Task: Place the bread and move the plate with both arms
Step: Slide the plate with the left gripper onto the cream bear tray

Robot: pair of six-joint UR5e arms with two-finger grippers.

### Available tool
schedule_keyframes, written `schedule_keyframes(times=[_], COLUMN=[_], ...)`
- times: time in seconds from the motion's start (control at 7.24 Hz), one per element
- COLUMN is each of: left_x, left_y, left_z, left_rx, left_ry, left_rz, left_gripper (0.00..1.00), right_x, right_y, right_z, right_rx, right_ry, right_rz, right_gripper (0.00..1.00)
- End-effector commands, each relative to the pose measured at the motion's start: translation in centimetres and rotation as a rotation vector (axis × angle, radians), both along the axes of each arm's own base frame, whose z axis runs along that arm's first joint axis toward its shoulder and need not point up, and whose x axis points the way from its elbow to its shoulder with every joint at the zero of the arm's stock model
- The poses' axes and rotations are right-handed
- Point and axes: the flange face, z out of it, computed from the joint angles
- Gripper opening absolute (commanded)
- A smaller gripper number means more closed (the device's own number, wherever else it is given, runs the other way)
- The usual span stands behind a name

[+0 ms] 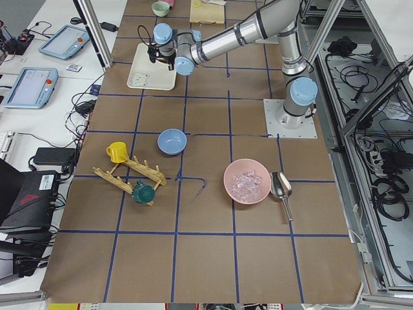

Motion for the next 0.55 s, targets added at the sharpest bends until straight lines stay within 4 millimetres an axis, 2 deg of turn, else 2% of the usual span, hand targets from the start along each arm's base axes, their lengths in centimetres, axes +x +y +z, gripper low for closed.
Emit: schedule_keyframes(times=[0.0,0.14,0.41], left_x=[-0.2,-0.2,-0.1], left_y=[-4.8,-5.9,-6.2], left_z=[-1.7,-2.8,-5.7], left_rx=[-0.016,-0.016,0.013], left_ry=[0.005,0.001,-0.004], left_rz=[0.004,0.002,0.003], left_gripper=[0.00,0.00,0.00], right_x=[0.0,0.0,-0.1], right_y=[0.0,0.0,-0.1], right_z=[0.0,0.0,0.0], right_rx=[-0.001,-0.001,-0.004], right_ry=[0.002,0.003,0.011], right_rz=[0.000,0.000,-0.001], right_gripper=[1.00,1.00,1.00])
